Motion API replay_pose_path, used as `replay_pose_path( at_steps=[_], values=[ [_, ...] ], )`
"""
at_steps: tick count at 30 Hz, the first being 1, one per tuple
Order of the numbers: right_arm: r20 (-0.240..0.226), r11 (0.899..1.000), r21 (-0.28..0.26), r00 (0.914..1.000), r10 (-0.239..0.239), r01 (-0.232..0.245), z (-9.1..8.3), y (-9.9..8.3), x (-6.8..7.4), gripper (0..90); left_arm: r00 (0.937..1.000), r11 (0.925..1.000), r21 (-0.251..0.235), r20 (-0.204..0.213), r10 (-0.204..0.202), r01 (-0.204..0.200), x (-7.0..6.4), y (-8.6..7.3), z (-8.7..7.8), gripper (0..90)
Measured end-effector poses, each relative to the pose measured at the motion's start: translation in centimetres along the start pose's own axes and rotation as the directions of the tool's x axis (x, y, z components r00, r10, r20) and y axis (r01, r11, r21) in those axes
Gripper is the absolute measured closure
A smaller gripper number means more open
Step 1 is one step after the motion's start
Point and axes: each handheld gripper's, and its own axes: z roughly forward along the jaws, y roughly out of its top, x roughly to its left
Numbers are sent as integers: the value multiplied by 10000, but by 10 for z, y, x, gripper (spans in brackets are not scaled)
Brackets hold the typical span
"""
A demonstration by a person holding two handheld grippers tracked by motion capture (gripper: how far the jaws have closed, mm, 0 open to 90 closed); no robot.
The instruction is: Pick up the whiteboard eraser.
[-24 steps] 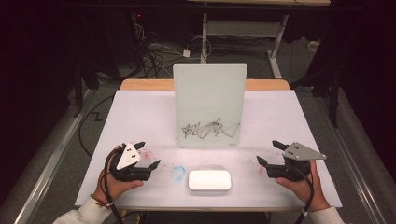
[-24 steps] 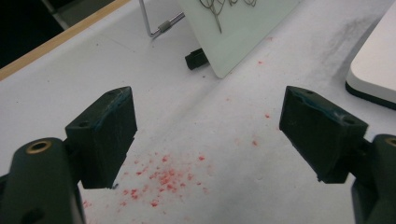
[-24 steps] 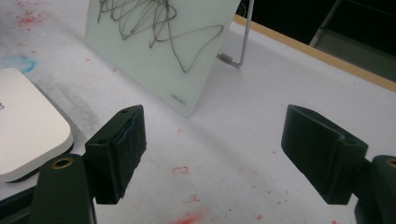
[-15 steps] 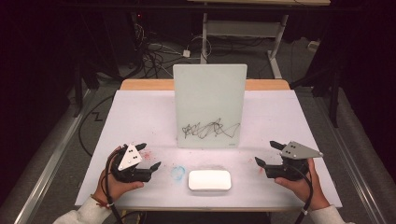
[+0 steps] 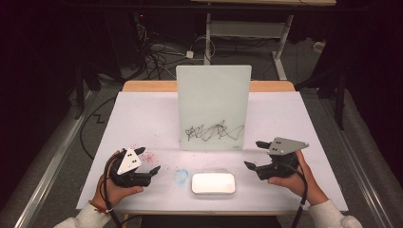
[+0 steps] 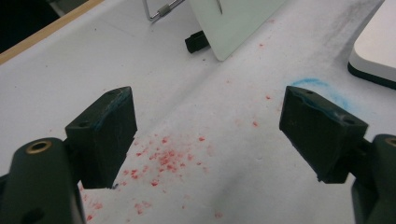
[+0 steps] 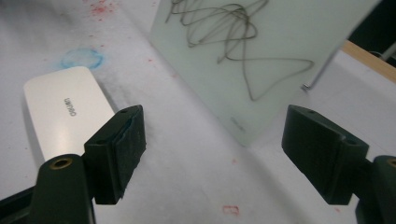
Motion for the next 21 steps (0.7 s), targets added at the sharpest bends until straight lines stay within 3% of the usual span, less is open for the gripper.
replay_pose_path(
  at_steps=[6,8,13,21],
  values=[
    [-591,9978,383,9969,-522,545,15,10,11,223,9999,9999,70,74,86,-87,-1,1,1,182],
    [-903,9937,657,9923,-847,908,26,14,19,223,9999,9999,104,82,101,-102,-1,0,1,182],
    [-1343,9888,857,9848,-1098,1219,39,20,26,250,9999,9999,80,144,-80,79,0,0,1,182],
    [-2350,9731,1269,9589,-1590,1925,65,33,45,237,9998,9999,127,197,13,-16,-1,0,2,182]
  ],
)
